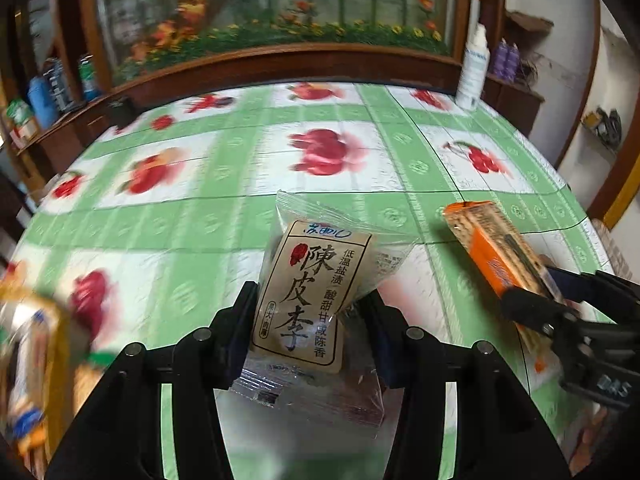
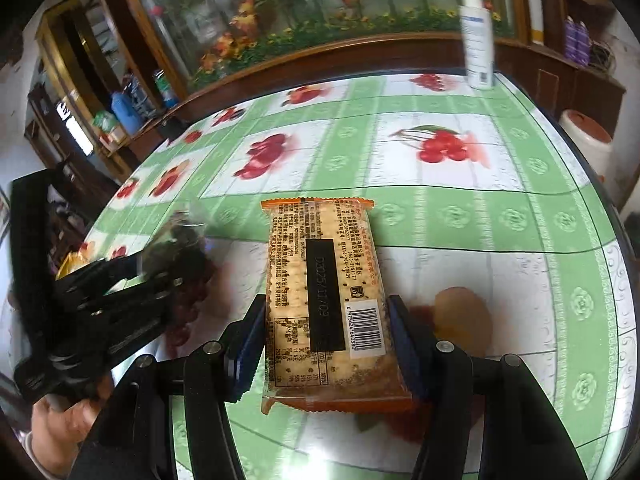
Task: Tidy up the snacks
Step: 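Carry both held packs over the white box with both grippers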
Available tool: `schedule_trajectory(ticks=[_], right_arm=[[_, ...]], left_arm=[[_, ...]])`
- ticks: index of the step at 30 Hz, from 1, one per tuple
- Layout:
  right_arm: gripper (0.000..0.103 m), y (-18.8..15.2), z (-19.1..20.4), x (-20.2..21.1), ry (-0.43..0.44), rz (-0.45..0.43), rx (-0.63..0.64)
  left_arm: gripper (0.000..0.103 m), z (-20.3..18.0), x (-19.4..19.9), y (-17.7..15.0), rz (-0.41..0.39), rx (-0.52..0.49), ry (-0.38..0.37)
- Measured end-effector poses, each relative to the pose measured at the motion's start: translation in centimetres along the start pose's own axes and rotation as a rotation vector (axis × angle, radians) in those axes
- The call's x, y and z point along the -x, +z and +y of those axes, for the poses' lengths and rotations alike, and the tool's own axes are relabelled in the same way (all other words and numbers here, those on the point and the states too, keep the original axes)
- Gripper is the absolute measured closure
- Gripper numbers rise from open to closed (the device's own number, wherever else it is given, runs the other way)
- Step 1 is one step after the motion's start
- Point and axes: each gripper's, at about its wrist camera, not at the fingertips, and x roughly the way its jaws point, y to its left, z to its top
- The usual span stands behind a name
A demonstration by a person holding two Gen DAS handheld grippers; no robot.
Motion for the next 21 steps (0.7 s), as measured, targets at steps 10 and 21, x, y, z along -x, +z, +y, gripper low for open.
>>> schedule_trajectory(ticks=[10, 21], right_arm=[[0.043, -1.6, 7.0, 1.3, 0.106, -0.026, 0.119], [0.043, -3.7, 12.9, 3.6, 0.244, -0.075, 0.144]], left_arm=[[0.054, 6.3, 7.7, -4.5, -0.07, 0.15, 0.025], [0.054, 9.9, 12.4, -7.4, -0.115, 0.191, 0.054]])
